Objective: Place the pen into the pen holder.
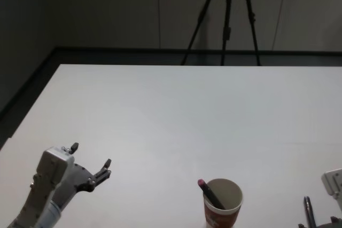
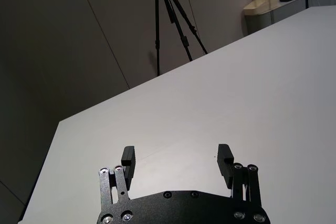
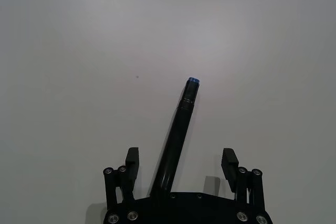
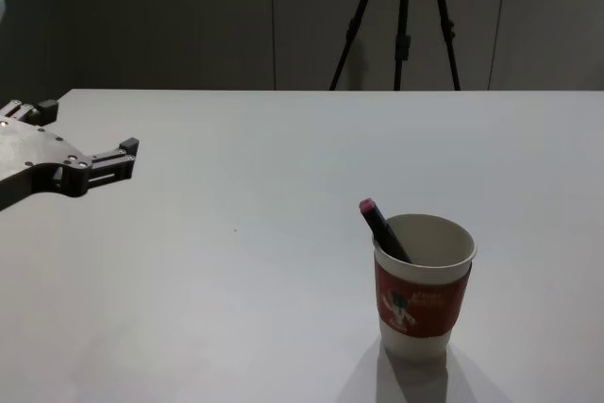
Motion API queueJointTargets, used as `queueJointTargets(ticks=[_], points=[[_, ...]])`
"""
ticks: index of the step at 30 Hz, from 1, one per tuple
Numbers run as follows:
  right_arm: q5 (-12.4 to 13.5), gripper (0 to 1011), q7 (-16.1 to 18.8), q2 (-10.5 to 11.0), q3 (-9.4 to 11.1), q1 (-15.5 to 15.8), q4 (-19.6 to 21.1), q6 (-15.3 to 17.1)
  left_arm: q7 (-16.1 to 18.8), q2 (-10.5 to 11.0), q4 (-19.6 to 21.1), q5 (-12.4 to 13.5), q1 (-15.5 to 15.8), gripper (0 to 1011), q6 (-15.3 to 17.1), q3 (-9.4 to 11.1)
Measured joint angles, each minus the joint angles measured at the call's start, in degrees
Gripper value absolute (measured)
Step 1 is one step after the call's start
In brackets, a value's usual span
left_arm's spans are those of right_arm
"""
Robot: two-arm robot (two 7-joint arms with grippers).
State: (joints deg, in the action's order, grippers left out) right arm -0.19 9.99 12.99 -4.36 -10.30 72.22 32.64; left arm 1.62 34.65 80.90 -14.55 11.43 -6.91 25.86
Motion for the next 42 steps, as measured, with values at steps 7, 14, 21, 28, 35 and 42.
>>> queueJointTargets(ticks=[7,14,21,28,35,42], points=[[-0.73,1001,0.43,-0.42,0.36,-0.09,-0.37,-0.12,0.0,0.0,0.0,0.0,0.0,1001,0.0,0.0],[-1.52,1001,0.92,-0.79,0.69,-0.08,-0.45,-0.12,0.0,0.0,0.0,0.0,0.0,1001,0.0,0.0],[-1.58,1001,0.97,-0.8,0.71,-0.04,-0.42,-0.07,0.0,0.0,0.0,0.0,0.0,1001,0.0,0.0],[-1.46,954,0.96,-0.78,0.69,0.0,-0.38,-0.03,0.0,0.0,0.0,0.0,0.0,1001,0.0,0.0],[-1.4,788,0.95,-0.76,0.63,0.02,-0.37,0.02,0.0,0.0,0.0,0.0,0.0,1001,0.0,0.0],[-1.37,574,0.89,-0.73,0.62,0.02,-0.37,0.1,0.0,0.0,0.0,0.0,0.0,1001,0.0,0.0]])
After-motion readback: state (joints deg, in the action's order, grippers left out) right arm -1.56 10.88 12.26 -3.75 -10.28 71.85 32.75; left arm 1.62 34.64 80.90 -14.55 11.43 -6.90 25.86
